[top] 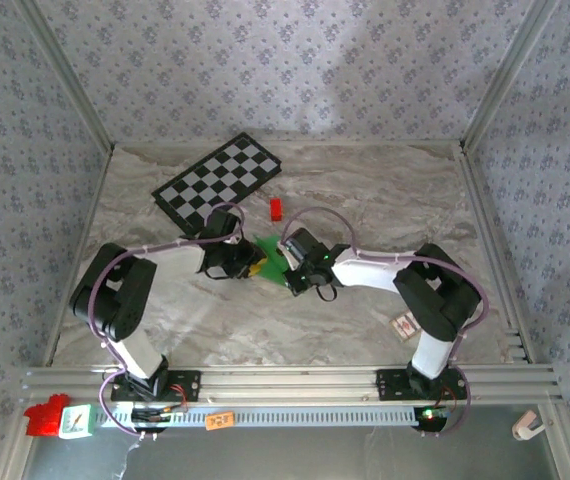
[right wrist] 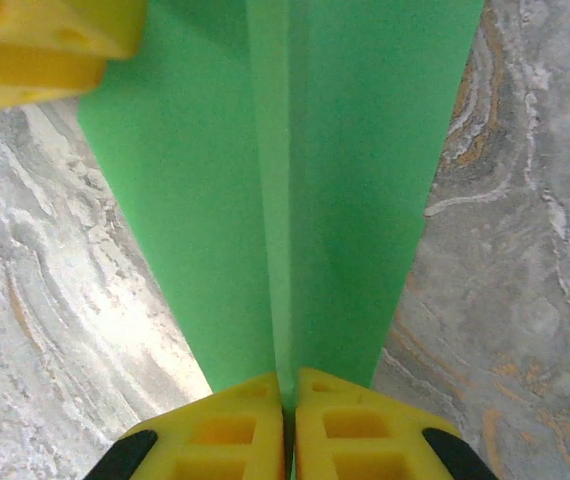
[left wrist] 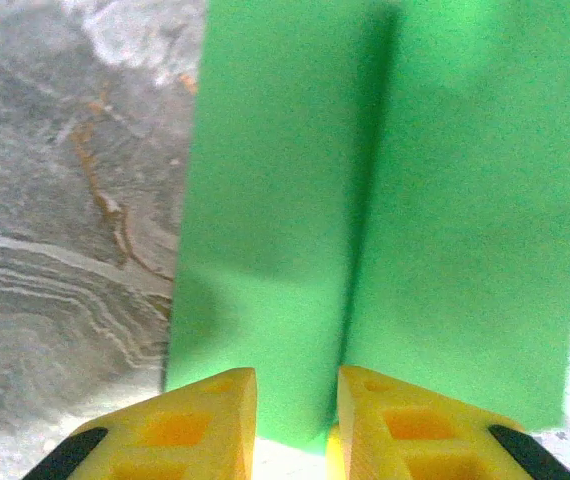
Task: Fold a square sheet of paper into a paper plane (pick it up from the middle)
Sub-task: Fourth fold the wing at the center of the table.
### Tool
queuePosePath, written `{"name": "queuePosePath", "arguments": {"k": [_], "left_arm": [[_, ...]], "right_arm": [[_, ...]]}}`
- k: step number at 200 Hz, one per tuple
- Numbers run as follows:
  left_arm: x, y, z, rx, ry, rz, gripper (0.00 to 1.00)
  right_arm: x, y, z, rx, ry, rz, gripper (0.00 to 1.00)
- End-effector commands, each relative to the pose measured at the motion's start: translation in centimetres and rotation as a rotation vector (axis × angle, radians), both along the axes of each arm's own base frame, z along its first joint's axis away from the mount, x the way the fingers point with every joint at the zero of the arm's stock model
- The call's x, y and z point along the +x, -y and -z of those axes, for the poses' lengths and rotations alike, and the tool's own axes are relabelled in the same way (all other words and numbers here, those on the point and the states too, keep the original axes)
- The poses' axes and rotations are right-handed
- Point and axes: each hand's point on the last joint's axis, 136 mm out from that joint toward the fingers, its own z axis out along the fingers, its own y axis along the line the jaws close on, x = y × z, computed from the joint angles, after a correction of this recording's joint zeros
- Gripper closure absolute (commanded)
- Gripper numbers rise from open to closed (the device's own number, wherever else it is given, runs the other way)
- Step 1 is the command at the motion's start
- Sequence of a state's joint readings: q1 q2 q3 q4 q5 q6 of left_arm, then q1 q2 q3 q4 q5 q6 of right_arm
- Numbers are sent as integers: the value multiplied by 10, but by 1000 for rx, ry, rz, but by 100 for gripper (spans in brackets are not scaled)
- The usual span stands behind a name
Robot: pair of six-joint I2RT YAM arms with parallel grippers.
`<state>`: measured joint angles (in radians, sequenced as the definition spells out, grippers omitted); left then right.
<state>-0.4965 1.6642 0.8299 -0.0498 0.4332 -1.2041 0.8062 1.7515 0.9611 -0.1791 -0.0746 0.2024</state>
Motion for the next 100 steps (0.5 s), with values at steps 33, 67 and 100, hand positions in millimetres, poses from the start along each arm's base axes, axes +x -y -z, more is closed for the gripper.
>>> {"name": "queuePosePath", "arguments": {"k": [33, 67, 100], "left_arm": [[0, 3, -12, -67, 97, 21, 69], [-2, 12, -15, -95, 130, 48, 67], [1, 21, -19, -121, 156, 69, 66]], "right_arm": [[-6, -4, 9, 113, -155, 6, 89], [-6, -3, 10, 145, -210, 13, 89], [-6, -2, 13, 163, -260, 23, 89]]}}
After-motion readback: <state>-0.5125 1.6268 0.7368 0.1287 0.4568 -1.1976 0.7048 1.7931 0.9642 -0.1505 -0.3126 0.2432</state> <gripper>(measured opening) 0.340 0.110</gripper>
